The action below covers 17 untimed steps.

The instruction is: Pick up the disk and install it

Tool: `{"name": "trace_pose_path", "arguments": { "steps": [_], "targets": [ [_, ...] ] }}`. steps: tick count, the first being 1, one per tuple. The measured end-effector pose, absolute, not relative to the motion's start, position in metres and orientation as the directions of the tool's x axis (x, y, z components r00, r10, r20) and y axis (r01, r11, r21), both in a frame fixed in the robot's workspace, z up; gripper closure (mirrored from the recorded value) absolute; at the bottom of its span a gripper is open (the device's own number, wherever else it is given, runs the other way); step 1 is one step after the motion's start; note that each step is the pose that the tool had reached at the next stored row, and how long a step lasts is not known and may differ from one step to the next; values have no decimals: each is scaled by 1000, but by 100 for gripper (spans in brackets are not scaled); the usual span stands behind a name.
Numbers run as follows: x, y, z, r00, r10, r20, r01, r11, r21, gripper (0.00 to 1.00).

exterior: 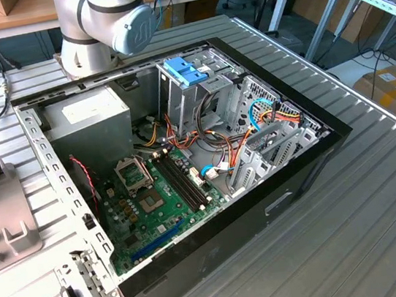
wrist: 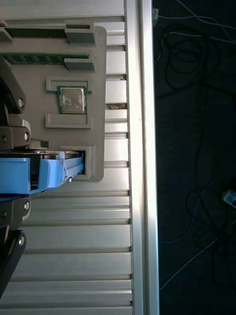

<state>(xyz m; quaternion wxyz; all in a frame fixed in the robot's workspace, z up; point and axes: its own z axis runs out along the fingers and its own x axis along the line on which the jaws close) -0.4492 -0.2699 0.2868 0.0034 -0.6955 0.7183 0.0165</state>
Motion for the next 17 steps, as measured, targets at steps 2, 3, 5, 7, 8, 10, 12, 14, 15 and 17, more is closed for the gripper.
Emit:
{"name": "trace_pose_path", "arguments": {
  "steps": [2,3,5,7,8,10,12,14,15,17],
  "targets": [
    [-449,-270,287,-32,-999,-28,-999,32,19,63],
    [-449,-270,287,-32,-999,-28,-999,32,19,63],
    [-449,-270,287,-32,-999,-29,-999,32,19,63],
    [-449,-270,287,-32,-999,-30,-999,32,19,63],
    [-449,-270,287,-32,-999,-31,-999,32,19,63],
    [-449,-270,288,-32,-999,-32,-999,32,19,63],
    [-449,-270,289,-32,-999,-32,-999,32,19,63],
    [-449,-270,290,-32,-999,-32,-999,32,19,63],
    [-449,-270,291,-32,-999,-33,-999,32,19,63],
    [-449,-270,292,-32,-999,-33,-999,32,19,63]
  ]
}}
